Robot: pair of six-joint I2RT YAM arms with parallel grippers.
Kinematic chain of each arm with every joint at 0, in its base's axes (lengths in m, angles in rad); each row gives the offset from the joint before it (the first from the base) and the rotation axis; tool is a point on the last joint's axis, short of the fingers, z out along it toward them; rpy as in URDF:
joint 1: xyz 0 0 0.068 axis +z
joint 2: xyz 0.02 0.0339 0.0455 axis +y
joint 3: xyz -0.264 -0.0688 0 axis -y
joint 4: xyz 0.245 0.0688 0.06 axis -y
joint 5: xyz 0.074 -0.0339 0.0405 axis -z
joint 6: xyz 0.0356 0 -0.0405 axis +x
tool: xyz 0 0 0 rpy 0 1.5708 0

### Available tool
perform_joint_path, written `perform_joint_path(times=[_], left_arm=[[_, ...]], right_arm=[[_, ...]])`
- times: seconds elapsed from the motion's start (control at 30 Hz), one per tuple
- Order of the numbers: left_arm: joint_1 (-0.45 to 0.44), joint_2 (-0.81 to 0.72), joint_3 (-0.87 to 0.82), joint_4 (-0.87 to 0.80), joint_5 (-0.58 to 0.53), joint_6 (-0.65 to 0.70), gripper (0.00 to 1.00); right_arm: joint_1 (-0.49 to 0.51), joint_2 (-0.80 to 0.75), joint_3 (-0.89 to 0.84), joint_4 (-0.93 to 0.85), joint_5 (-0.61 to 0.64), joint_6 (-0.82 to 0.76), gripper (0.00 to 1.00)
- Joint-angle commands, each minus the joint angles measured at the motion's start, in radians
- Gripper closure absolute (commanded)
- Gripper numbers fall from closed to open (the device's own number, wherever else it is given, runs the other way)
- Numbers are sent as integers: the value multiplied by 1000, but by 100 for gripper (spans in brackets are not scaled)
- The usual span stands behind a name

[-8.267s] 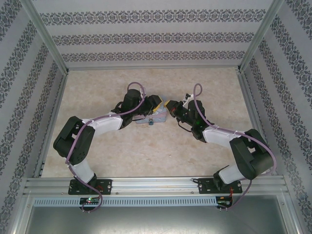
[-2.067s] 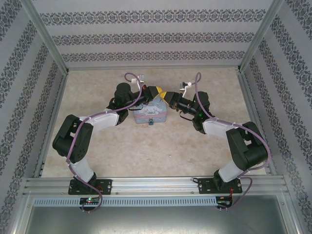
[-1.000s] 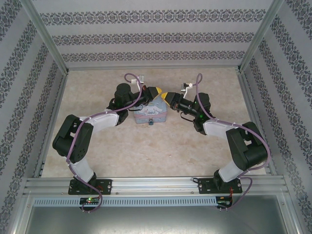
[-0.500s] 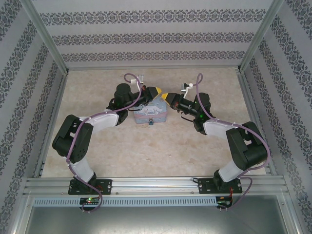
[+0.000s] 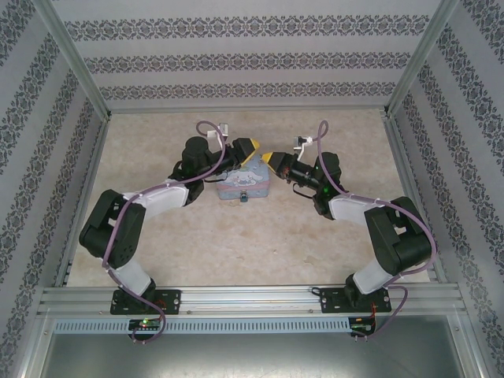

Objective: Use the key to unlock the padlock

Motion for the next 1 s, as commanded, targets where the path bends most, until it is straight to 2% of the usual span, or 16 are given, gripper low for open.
perform_joint_path(times=[0.0,0.2,0.3,0.47,0.6,0.73,0.97], left_arm=[[26,-100,-32,-56,-25,59,36],[26,-262,-84,-359,-46,228,23],[16,-329,-113,-519,-69,330,20],[-51,-381,-189,-657,-131,458,11],[-103,-357,-254,-635,-194,504,10],[-138,-270,-286,-558,-215,513,10],[-155,-120,-286,-442,-228,528,10]], right_arm=[[-16,-19,-20,51,1,1,100],[-25,-18,-23,-5,7,-7,100],[-25,3,-7,-54,23,-12,100],[-12,73,38,-85,40,-2,100],[13,120,66,-96,60,5,100],[47,167,90,-99,68,0,100],[87,224,117,-108,83,-4,100]])
